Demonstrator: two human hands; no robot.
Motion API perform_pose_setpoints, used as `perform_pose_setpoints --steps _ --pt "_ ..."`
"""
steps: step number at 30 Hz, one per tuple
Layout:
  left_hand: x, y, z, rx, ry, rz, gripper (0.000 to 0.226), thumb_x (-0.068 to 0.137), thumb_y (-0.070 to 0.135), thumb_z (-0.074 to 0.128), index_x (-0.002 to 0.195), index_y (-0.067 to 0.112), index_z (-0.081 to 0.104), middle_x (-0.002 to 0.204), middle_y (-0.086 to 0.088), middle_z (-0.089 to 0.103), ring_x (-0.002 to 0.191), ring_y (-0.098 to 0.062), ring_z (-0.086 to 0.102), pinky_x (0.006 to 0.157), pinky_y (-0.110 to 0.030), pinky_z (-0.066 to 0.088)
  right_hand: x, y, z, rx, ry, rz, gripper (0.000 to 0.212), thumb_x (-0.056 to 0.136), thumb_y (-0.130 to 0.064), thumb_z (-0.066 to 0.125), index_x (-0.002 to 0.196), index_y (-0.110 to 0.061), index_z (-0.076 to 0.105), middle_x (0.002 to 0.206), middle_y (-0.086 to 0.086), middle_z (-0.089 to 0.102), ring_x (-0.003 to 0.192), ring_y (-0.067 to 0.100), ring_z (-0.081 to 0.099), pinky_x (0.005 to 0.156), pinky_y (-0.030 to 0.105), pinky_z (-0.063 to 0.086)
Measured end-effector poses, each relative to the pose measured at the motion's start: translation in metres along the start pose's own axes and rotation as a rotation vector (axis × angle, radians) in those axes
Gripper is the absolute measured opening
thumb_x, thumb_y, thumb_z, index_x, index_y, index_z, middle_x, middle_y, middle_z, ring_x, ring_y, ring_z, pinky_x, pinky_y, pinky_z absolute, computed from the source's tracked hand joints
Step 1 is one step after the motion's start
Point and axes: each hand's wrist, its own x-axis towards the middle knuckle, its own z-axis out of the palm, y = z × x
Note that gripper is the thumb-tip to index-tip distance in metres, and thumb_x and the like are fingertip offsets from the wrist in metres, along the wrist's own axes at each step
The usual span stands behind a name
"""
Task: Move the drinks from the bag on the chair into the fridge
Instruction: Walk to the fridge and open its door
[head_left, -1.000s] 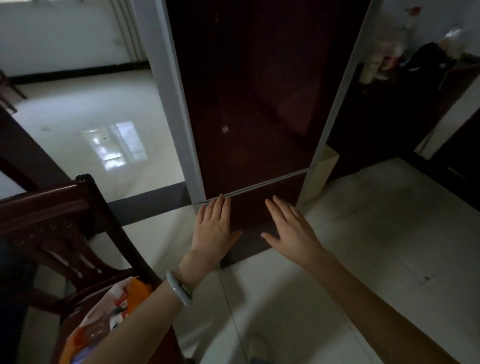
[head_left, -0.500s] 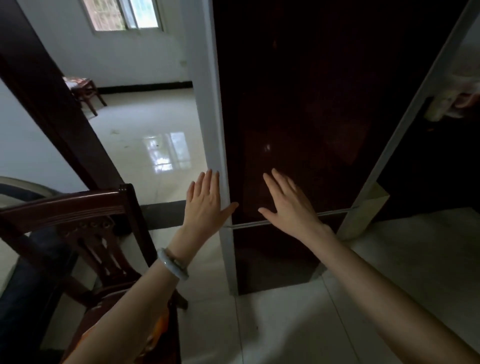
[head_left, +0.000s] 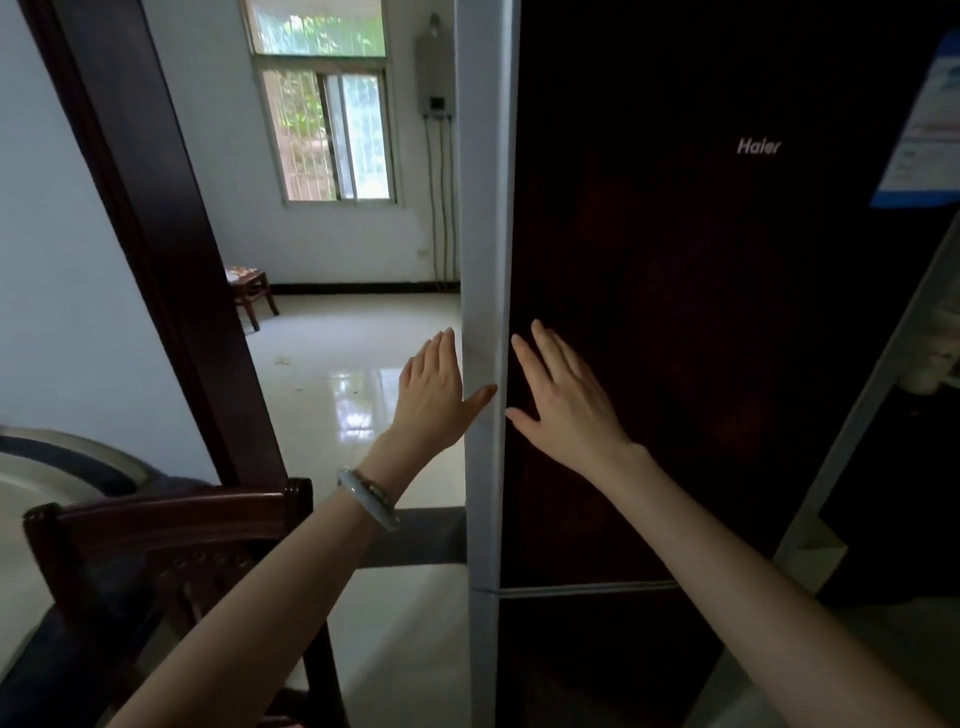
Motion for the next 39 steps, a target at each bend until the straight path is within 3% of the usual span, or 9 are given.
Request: perform_pose_setpoints --steps 5,7,11,21,29,34,39 --pt "0.023 0.001 0.006 -0.288 -0.003 -0.023 0.068 0.086 0.043 0.061 0.137 0.005 0.035 0.133 -0.012 0.051 0.123 -0.03 0.047 0.103 -0.04 0.037 0.008 0.0 0.006 -0.003 -0.045 0.031 0.081 0.09 -0.034 0.057 0.148 -0.013 0.006 0.157 0.012 -0.002 0.144 0.025 0.001 0.115 0.036 0.006" --pt "0.025 0.004 0.009 -0.455 -0.039 -0.084 0.06 0.086 0.037 0.065 0.131 0.007 0.04 0.127 -0.01 0.056 0.117 -0.027 0.053 0.098 -0.042 0.042 0.008 0.002 0.008 -0.005 -0.065 0.038 0.081 0.089 -0.033 0.058 0.148 -0.013 0.006 0.157 0.012 -0.003 0.144 0.025 0.001 0.115 0.036 0.007" --pt "0.022 0.004 0.014 -0.588 -0.045 -0.131 0.052 0.086 0.032 0.067 0.122 0.004 0.042 0.121 -0.012 0.056 0.109 -0.026 0.056 0.089 -0.035 0.047 0.008 0.004 0.008 0.012 -0.094 0.047 0.084 0.088 -0.033 0.059 0.148 -0.015 0.003 0.157 0.009 -0.007 0.144 0.023 -0.001 0.116 0.037 0.007" --pt "0.02 0.003 0.012 -0.584 -0.056 -0.1 0.056 0.085 0.031 0.067 0.124 0.001 0.041 0.123 -0.014 0.054 0.11 -0.026 0.054 0.081 -0.024 0.042 -0.006 0.002 -0.004 0.032 -0.158 0.044 0.087 0.088 -0.032 0.06 0.148 -0.018 -0.001 0.157 0.008 -0.008 0.144 0.022 0.001 0.115 0.038 0.01" --pt "0.002 0.014 0.007 -0.569 -0.027 -0.118 0.052 0.086 0.028 0.067 0.12 -0.001 0.042 0.122 -0.016 0.053 0.11 -0.03 0.053 0.082 -0.03 0.042 -0.05 0.011 -0.028 -0.011 -0.138 0.003 0.086 0.088 -0.032 0.06 0.148 -0.019 0.0 0.157 0.008 -0.006 0.144 0.021 0.001 0.115 0.037 0.009" --pt "-0.054 0.033 -0.011 -0.55 0.016 -0.023 0.051 0.085 0.024 0.069 0.123 0.004 0.042 0.121 -0.01 0.056 0.107 -0.023 0.056 0.081 -0.027 0.045 -0.079 0.004 -0.048 -0.007 -0.083 -0.054 0.085 0.088 -0.031 0.06 0.148 -0.016 0.002 0.157 0.01 -0.005 0.144 0.022 0.003 0.113 0.033 0.007" --pt "-0.123 0.066 -0.029 -0.508 0.059 0.153 0.068 0.083 0.022 0.07 0.138 0.012 0.032 0.134 -0.001 0.048 0.119 -0.012 0.048 0.09 -0.011 0.038 -0.126 -0.008 -0.075 -0.039 0.037 -0.139 0.079 0.087 -0.03 0.06 0.148 -0.01 0.014 0.156 0.016 0.006 0.142 0.027 0.013 0.112 0.035 0.01"
